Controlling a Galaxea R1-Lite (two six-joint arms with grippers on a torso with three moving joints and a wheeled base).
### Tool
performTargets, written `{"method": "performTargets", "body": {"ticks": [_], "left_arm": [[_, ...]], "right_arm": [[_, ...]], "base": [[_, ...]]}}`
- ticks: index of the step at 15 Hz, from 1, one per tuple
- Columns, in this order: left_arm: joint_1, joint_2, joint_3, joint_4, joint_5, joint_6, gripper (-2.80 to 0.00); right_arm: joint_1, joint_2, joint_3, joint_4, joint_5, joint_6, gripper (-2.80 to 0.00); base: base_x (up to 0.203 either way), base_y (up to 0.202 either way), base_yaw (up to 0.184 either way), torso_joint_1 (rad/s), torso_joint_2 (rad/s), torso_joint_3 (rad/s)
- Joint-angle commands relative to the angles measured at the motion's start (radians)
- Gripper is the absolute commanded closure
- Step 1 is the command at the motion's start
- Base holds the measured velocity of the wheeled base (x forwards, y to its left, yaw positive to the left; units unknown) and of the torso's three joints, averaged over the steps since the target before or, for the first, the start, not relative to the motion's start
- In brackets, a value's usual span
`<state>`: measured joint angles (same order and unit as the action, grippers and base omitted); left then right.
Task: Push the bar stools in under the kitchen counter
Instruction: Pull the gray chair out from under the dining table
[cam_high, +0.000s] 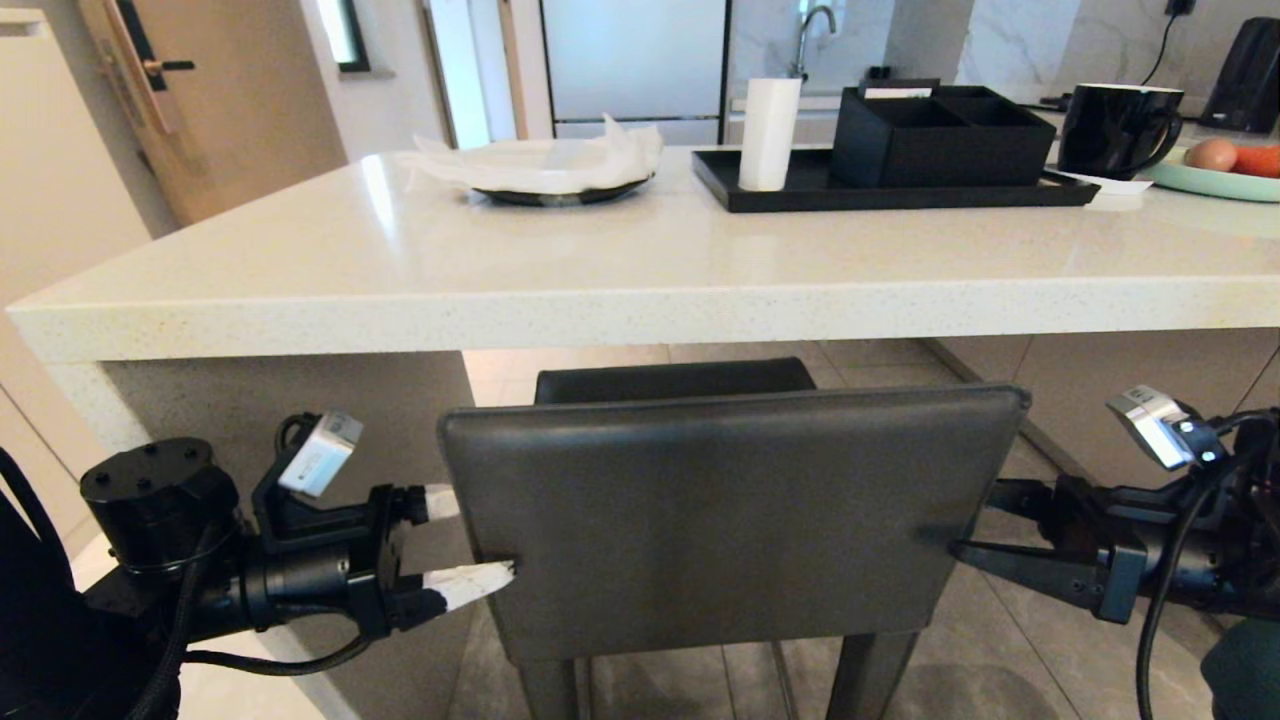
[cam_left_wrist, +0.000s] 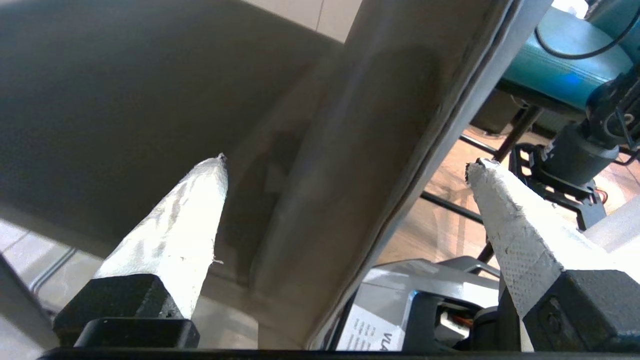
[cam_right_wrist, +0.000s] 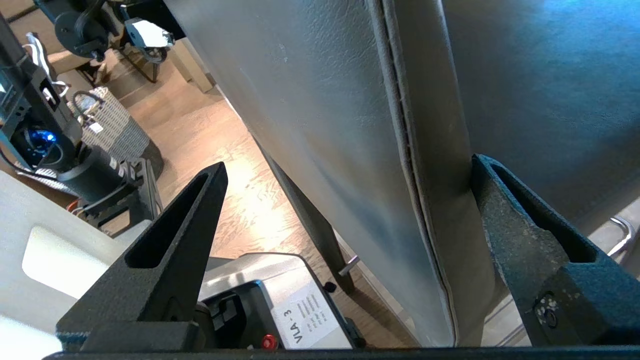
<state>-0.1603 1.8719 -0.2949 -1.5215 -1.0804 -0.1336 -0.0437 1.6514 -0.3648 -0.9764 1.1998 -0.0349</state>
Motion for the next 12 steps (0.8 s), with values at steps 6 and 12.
{"method": "performTargets", "body": {"ticks": [6, 12], "left_arm": [[-0.029, 0.003, -0.004, -0.009, 0.037, 0.008, -2.80], [-0.048, 0.001, -0.013, -0.009, 0.039, 0.008, -2.80]], "right_arm": [[0.050, 0.007, 0.004, -0.027, -0.031, 0.013, -2.80], [0.058, 0.010, 0.006, -0.027, -0.034, 0.015, -2.80]], "base": [[0.000, 0.000, 0.000, 0.000, 0.00, 0.000], [-0.100, 0.000, -0.001, 0.002, 0.00, 0.003]]}}
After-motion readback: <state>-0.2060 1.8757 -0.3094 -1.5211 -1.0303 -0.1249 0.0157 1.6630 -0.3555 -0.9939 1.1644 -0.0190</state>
